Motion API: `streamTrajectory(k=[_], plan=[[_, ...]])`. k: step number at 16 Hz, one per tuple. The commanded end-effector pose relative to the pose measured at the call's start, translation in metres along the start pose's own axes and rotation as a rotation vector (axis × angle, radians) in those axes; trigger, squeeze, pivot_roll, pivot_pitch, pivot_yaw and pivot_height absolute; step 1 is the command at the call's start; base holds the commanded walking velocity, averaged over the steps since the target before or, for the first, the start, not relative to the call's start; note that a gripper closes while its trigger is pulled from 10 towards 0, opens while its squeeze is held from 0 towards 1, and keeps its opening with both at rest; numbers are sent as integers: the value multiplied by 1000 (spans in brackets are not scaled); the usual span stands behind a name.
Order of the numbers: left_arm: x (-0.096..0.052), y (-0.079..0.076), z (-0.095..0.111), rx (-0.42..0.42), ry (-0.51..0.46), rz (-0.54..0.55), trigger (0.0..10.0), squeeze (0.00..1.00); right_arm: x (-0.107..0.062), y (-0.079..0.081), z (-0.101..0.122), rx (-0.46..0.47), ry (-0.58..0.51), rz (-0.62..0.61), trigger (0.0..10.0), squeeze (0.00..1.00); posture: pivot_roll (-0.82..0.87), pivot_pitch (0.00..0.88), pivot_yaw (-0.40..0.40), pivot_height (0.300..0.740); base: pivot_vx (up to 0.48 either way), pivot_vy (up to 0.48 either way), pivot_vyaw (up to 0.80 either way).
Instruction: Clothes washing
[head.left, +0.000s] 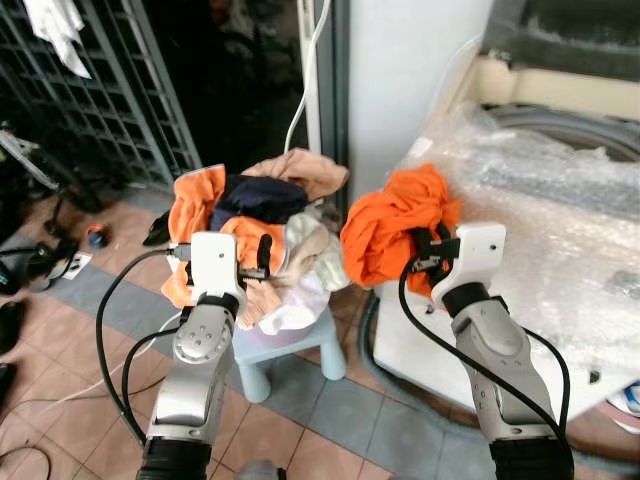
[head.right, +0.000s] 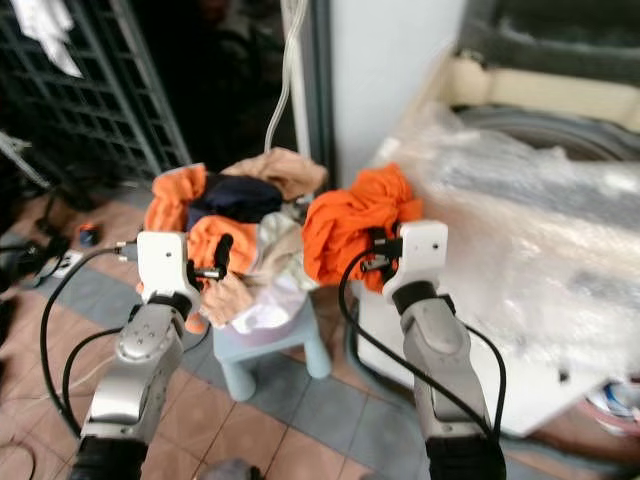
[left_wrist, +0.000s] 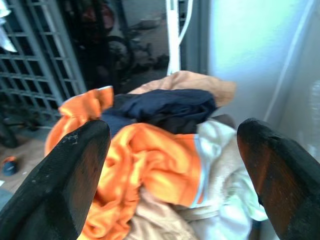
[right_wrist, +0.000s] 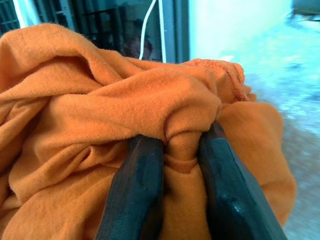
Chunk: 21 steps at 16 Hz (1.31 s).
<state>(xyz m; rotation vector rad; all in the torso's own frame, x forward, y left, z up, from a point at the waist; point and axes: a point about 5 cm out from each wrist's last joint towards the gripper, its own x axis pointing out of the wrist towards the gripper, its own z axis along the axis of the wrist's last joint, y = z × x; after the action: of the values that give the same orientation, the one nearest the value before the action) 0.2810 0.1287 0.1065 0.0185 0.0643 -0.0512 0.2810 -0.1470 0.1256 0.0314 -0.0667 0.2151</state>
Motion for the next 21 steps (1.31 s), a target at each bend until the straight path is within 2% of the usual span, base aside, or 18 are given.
streamTrajectory(k=[1, 3, 11, 17, 20, 21], plan=[[0, 6, -1, 4, 4, 18, 10000, 0, 5, 5, 7, -4, -34, 19, 10000, 0, -31, 0, 91, 740, 0, 0, -800], [0, 5, -2, -3, 2, 11, 10000, 0, 6, 4, 7, -9, -35, 19, 10000, 0, -33, 0, 87, 740, 0, 0, -800], [0, 4, -1, -6, 1, -3, 10000, 0, 5, 3, 5, -17, -32, 8, 10000, 0, -37, 0, 90, 740, 0, -295, -800], [3, 6, 0, -34, 7, 34, 10000, 0, 9, 0, 9, -22, -44, 5, 10000, 0, -35, 0, 85, 740, 0, 0, -800], [-2, 8, -4, -37, 23, 40, 10000, 0, 8, 1, 6, -20, -43, 15, 10000, 0, -24, 0, 81, 740, 0, 0, 0], [-7, 11, -5, -61, 31, 57, 10000, 0, 8, 6, 7, -23, -43, 40, 10000, 0, -35, 0, 80, 740, 0, 442, 0]])
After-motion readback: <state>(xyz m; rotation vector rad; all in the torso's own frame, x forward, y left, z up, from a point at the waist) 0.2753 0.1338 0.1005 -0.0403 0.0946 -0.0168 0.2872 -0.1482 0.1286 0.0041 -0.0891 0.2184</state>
